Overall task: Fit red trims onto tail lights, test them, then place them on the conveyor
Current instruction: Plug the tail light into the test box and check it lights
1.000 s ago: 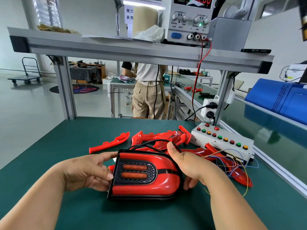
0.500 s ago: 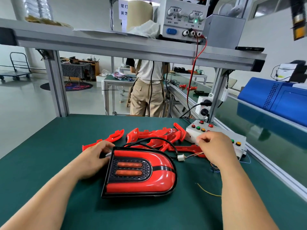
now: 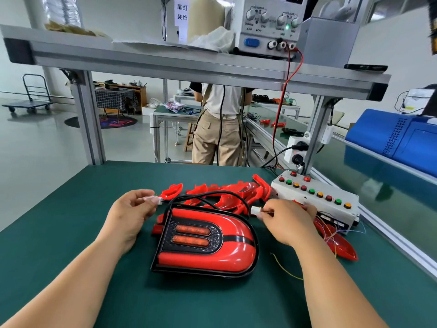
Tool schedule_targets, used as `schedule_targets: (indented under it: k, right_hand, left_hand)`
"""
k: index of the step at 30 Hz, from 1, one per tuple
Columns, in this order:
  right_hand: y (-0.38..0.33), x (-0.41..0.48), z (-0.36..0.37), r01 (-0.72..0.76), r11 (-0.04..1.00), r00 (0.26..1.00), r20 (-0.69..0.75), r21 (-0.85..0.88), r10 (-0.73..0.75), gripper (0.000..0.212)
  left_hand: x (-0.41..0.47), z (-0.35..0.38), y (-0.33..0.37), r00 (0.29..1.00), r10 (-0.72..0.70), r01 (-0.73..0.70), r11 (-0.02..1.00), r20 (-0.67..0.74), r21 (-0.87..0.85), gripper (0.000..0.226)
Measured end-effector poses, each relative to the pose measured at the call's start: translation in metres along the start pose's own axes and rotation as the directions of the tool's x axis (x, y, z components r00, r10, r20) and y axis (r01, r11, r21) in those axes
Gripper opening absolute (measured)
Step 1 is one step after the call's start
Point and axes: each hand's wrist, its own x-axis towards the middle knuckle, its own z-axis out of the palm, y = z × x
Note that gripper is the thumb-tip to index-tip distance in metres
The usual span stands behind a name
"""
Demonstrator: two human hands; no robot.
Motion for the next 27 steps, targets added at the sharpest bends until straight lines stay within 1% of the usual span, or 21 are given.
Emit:
schedule_targets:
  k: [2, 4, 8, 9, 12, 15, 18, 21, 23, 24, 26, 27]
  right_hand:
    - [-0.003, 0.0, 0.001, 0.004, 1.0, 0.999, -0.041, 0.02, -0.003, 0.021]
    - [-0.006, -0.001, 0.001, 0.004, 0.999, 0.998, -0.069, 0.036, -0.001, 0.021]
    - [-0.009, -0.003, 0.004, 0.002, 0.995, 0.992, -0.124, 0.103, 0.011, 0.017]
    - [-0.009, -0.004, 0.005, 0.001, 0.993, 0.991, -0.132, 0.118, 0.015, 0.017]
    - [-0.009, -0.004, 0.002, 0.003, 0.986, 0.987, -0.16, 0.166, 0.024, 0.018]
    - [-0.009, -0.004, -0.003, 0.017, 0.976, 0.971, -0.238, 0.216, 0.036, 0.018]
    - [-0.012, -0.005, -0.005, 0.03, 0.976, 0.963, -0.266, 0.218, 0.03, 0.018]
    - [-0.013, -0.006, -0.007, 0.022, 0.976, 0.966, -0.258, 0.217, 0.035, 0.016]
    - [-0.014, -0.007, -0.008, 0.014, 0.975, 0.966, -0.254, 0.22, 0.043, 0.016]
    - [-0.014, -0.006, -0.009, 0.011, 0.974, 0.966, -0.255, 0.228, 0.049, 0.016]
    - [-0.016, -0.005, -0.013, 0.014, 0.969, 0.96, -0.274, 0.247, 0.057, 0.013]
    - [-0.017, -0.004, -0.016, 0.025, 0.967, 0.955, -0.293, 0.254, 0.052, 0.013]
  left_hand:
    - [0.003, 0.0, 0.002, 0.998, -0.052, 0.047, 0.993, -0.041, -0.105, 0.014]
    - [0.006, 0.003, 0.007, 0.996, -0.083, 0.075, 0.982, -0.039, -0.175, 0.016]
    - [0.016, 0.015, 0.024, 0.997, -0.07, 0.064, 0.975, -0.018, -0.214, 0.029]
    - [0.019, 0.017, 0.028, 0.997, -0.074, 0.067, 0.967, -0.019, -0.245, 0.032]
    - [0.027, 0.023, 0.034, 0.994, -0.11, 0.097, 0.92, -0.013, -0.38, 0.026]
    - [0.031, 0.028, 0.032, 0.993, -0.116, 0.092, 0.888, -0.025, -0.45, 0.022]
    - [0.035, 0.03, 0.033, 0.992, -0.107, 0.049, 0.83, -0.071, -0.556, 0.028]
    - [0.039, 0.029, 0.037, 0.988, -0.106, -0.002, 0.723, -0.114, -0.69, 0.029]
    - [0.04, 0.027, 0.039, 0.989, -0.104, -0.004, 0.688, -0.104, -0.726, 0.03]
    - [0.04, 0.027, 0.039, 0.992, -0.101, 0.014, 0.688, -0.077, -0.726, 0.031]
    - [0.039, 0.031, 0.038, 0.997, -0.073, 0.051, 0.713, -0.001, -0.7, 0.03]
    - [0.038, 0.035, 0.038, 0.999, -0.036, 0.042, 0.737, 0.024, -0.674, 0.027]
